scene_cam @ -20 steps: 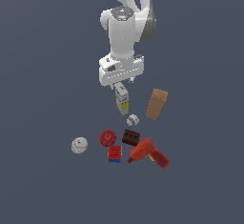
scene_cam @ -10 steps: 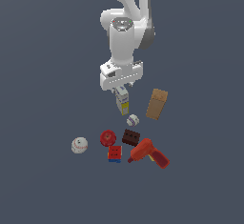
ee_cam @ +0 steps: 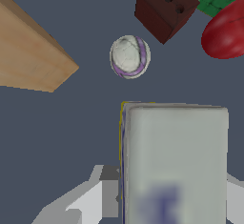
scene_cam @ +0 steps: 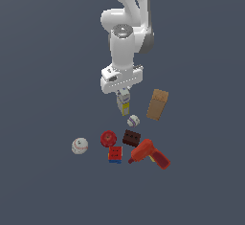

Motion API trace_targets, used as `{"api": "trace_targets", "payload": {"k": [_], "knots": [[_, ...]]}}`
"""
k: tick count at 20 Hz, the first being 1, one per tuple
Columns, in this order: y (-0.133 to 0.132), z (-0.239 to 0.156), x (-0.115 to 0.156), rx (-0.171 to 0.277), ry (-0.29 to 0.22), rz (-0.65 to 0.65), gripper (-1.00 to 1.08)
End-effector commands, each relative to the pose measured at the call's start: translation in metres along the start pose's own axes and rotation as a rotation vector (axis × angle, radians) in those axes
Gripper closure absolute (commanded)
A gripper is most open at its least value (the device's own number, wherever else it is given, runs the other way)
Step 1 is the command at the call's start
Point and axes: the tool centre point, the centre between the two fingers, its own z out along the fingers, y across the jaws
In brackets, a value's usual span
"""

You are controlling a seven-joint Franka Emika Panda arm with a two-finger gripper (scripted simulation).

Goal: Pick up a designated object from a clutter of objects.

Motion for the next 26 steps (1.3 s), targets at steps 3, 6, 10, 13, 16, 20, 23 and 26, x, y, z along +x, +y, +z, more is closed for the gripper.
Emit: {"api": "trace_targets", "payload": {"k": [3, 6, 10, 13, 16, 20, 23, 26], "knots": [[0.000, 0.001, 0.000, 0.000, 0.000, 0.000, 1.08], [0.000, 0.001, 0.000, 0.000, 0.000, 0.000, 1.08], [0.000, 0.000, 0.000, 0.000, 0.001, 0.000, 1.08], [0.000, -0.003, 0.002, 0.000, 0.001, 0.000, 1.08], [0.000, -0.009, 0.007, 0.000, 0.001, 0.000, 1.08], [-0.001, -0.023, 0.018, 0.000, 0.001, 0.000, 1.08], [-0.001, -0.037, 0.029, 0.000, 0.001, 0.000, 1.08], [-0.001, -0.054, 0.043, 0.000, 0.001, 0.000, 1.08]]}}
